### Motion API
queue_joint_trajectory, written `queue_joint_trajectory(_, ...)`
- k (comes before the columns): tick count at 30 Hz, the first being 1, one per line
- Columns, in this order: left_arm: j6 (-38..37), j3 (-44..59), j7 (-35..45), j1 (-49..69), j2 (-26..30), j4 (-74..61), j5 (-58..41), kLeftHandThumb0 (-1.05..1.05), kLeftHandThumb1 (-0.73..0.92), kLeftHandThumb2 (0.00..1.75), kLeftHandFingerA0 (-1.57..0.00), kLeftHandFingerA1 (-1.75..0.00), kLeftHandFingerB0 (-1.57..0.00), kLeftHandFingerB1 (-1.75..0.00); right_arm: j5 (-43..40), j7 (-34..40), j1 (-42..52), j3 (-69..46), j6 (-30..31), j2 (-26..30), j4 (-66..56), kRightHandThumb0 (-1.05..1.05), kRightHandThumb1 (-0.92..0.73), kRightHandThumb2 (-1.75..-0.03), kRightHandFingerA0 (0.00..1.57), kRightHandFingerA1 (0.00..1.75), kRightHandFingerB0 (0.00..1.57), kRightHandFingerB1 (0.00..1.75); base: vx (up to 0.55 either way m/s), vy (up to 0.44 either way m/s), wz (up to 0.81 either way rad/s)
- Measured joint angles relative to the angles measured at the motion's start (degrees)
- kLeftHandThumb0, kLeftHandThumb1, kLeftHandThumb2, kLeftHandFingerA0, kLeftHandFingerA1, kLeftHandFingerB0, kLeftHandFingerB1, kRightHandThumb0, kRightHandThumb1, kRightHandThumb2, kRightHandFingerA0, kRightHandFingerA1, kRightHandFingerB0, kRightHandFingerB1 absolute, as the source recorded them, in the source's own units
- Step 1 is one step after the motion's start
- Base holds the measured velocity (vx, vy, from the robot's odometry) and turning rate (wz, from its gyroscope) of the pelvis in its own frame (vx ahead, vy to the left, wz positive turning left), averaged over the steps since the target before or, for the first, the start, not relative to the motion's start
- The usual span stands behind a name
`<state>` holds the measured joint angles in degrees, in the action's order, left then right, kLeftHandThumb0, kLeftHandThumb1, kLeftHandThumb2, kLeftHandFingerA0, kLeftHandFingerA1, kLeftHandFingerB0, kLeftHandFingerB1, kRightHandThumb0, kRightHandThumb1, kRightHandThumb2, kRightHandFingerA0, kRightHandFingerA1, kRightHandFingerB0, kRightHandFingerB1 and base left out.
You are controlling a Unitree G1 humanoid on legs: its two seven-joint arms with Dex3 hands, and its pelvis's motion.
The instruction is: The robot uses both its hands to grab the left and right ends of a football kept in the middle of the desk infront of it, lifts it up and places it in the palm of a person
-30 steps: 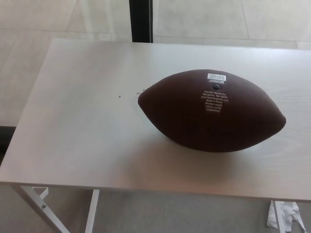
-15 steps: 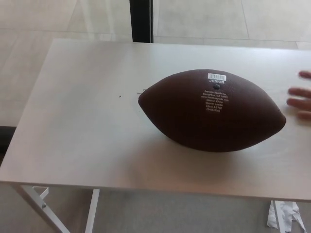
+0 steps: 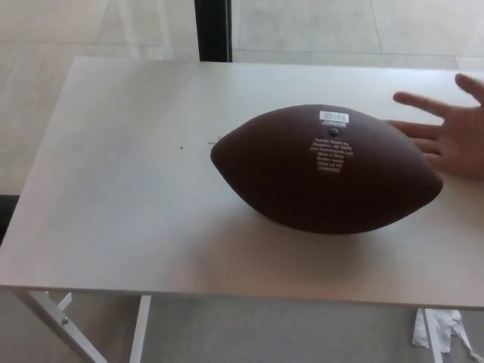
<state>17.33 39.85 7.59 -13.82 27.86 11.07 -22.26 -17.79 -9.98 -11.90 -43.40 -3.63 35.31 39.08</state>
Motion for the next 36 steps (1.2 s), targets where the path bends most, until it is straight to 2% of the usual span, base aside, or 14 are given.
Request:
queue_joint_trajectory(1,0.7,-1.3,-0.7,-2.3,-0.1,-1.2,0.1,-0.87,0.74,1.14,-0.05,-0.39,-0.09,-0.28,-0.1,0.2,-1.5,0.7,0.3,-0.6,-1.7,-1.04,-0.76,-1.04,0.31,0.86,0.14,0.63,0.0,0.0,0.0)
queue_joint_trajectory(3,2.0,-3.9,-2.0,-6.3,-0.3,-2.9,0.5,-0.83,0.92,0.8,-0.02,-0.35,-0.05,-0.26,-0.3,0.7,-4.2,2.4,1.0,-2.3,-5.1,-1.03,-0.72,-1.17,0.23,0.79,0.05,0.53,0.0,0.0,0.0)
queue_joint_trajectory(4,2.4,-5.5,-2.5,-8.0,-0.5,-3.6,0.7,-0.84,0.77,1.16,-0.06,-0.39,-0.06,-0.29,-0.5,0.9,-5.5,3.4,1.5,-3.5,-7.2,-1.05,-0.92,-0.73,0.25,0.9,0.05,0.59,0.0,0.0,0.0)
queue_joint_trajectory(6,2.9,-7.7,-2.9,-10.0,-1.4,-4.7,0.9,-0.95,0.79,1.19,-0.06,-0.51,-0.05,-0.43,-0.7,1.1,-6.7,5.1,2.3,-5.4,-10.7,-1.05,-0.92,-0.75,0.23,0.75,0.03,0.53,0.0,0.0,0.0)
queue_joint_trajectory(7,3.4,-9.4,-3.3,-10.8,-2.4,-5.6,1.1,-0.92,0.77,1.19,-0.06,-0.52,-0.02,-0.42,-0.8,1.2,-7.0,6.4,3.0,-6.7,-13.3,-1.05,-0.72,-1.2,0.35,0.7,0.08,0.51,0.0,0.0,0.0)
queue_joint_trajectory(8,3.8,-10.7,-3.7,-11.3,-3.2,-6.2,1.2,-0.92,0.77,1.19,-0.06,-0.52,-0.02,-0.42,-0.9,1.3,-7.1,7.4,3.7,-7.8,-15.4,-1.05,-0.72,-1.2,0.35,0.7,0.08,0.51,0.0,0.0,0.0)
queue_joint_trajectory(9,4.0,-11.6,-3.8,-11.4,-3.7,-6.7,1.3,-0.95,0.8,1.19,-0.02,-0.5,-0.07,-0.38,-1.0,1.4,-7.1,8.1,4.1,-8.5,-16.7,-1.05,-0.92,-0.77,0.36,0.65,0.1,0.44,0.0,0.0,0.0)
queue_joint_trajectory(11,4.9,-14.7,-4.2,-11.4,-5.5,-8.3,1.5,-0.85,0.74,1.15,-0.08,-0.52,-0.06,-0.45,-1.1,1.5,-7.0,10.6,5.7,-10.8,-21.1,-1.05,-0.92,-0.75,0.43,0.67,0.14,0.45,0.0,0.0,0.0)
queue_joint_trajectory(12,5.1,-15.6,-4.3,-11.4,-5.9,-8.7,1.6,-0.87,0.92,0.68,-0.17,-0.45,-0.23,-0.34,-1.2,1.5,-7.0,11.3,6.3,-11.3,-22.2,-1.01,-0.73,-1.19,0.46,0.65,0.14,0.44,0.0,0.0,0.0)
queue_joint_trajectory(14,5.8,-18.1,-4.5,-11.3,-7.1,-9.8,1.9,-0.81,0.92,0.67,-0.21,-0.49,-0.25,-0.37,-1.6,1.5,-6.7,13.2,7.8,-12.8,-25.2,-1.05,-0.81,-1.23,0.47,0.62,0.15,0.42,0.0,0.0,0.0)
queue_joint_trajectory(19,7.2,-25.5,-5.2,-10.6,-9.9,-10.8,3.6,-0.84,0.92,0.71,-0.29,-0.56,-0.22,-0.4,-2.5,1.4,-4.5,18.0,12.0,-16.1,-31.9,-0.96,-0.92,-0.8,0.49,0.54,0.34,0.34,0.0,0.0,0.0)
queue_joint_trajectory(23,8.2,-30.8,-5.6,-9.1,-11.4,-10.8,5.1,-0.84,0.92,0.7,-0.36,-0.56,-0.3,-0.43,-2.7,1.5,-2.4,21.2,15.0,-18.0,-34.5,-0.93,-0.79,-1.2,0.48,0.63,0.3,0.47,0.0,0.0,0.0)
queue_joint_trajectory(24,8.4,-32.2,-5.7,-8.5,-11.8,-10.8,5.6,-0.83,0.92,0.72,-0.37,-0.55,-0.32,-0.42,-2.7,1.6,-1.7,21.9,16.0,-18.2,-34.9,-0.97,-0.92,-0.77,0.54,0.57,0.43,0.38,0.0,0.0,0.0)
queue_joint_trajectory(36,10.5,-39.3,-6.3,-1.5,-11.8,-11.1,10.4,-0.83,0.92,0.73,-0.38,-0.54,-0.33,-0.44,-2.1,4.1,6.1,25.1,24.7,-20.6,-35.4,-0.93,-0.92,-0.74,0.58,0.58,0.41,0.36,0.0,0.0,0.0)
